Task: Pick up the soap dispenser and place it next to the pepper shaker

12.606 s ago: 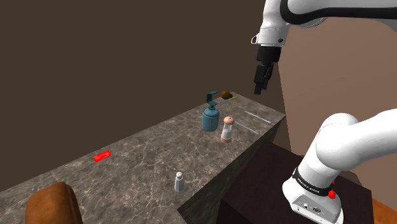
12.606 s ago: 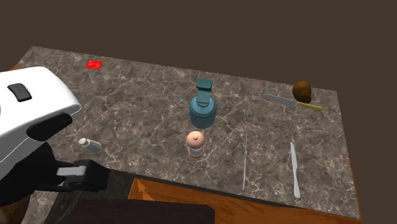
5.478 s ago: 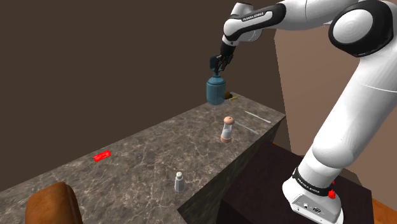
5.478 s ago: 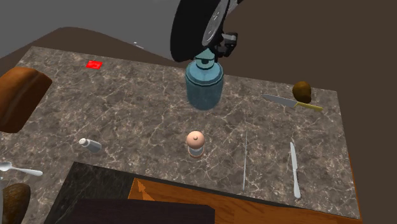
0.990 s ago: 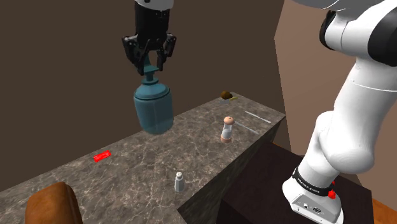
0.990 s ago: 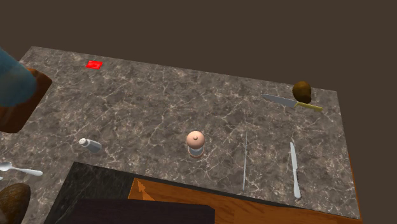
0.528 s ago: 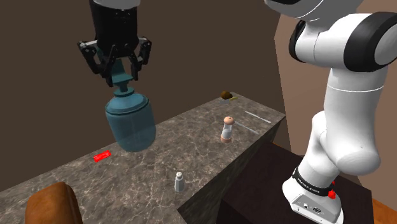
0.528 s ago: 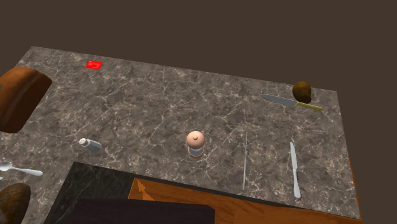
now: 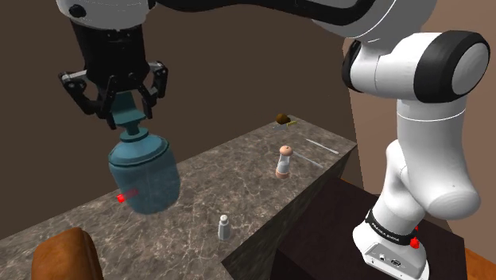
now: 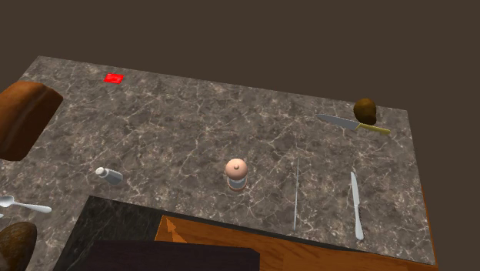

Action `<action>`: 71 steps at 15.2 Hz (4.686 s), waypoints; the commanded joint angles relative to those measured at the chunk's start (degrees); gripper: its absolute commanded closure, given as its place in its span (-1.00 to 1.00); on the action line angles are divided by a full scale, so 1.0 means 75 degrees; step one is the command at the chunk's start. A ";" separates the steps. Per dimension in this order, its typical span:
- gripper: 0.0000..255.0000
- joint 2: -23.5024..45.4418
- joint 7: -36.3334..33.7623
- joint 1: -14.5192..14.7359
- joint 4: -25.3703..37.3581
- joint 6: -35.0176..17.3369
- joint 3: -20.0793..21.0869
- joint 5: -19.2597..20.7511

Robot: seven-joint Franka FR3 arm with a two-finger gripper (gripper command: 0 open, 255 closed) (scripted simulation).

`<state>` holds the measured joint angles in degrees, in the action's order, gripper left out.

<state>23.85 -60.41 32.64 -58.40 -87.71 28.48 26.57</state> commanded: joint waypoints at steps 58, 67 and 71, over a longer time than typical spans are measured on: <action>1.00 0.0279 -0.1992 -0.0629 -0.5695 -0.5649 -0.0479 0.0881; 1.00 0.0697 -0.2339 -0.0510 -0.5838 -0.6137 -0.0675 0.1250; 1.00 0.0697 -0.2339 -0.0510 -0.5838 -0.6137 -0.0675 0.1250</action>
<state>29.05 -77.94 28.81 -102.20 -133.69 23.42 35.94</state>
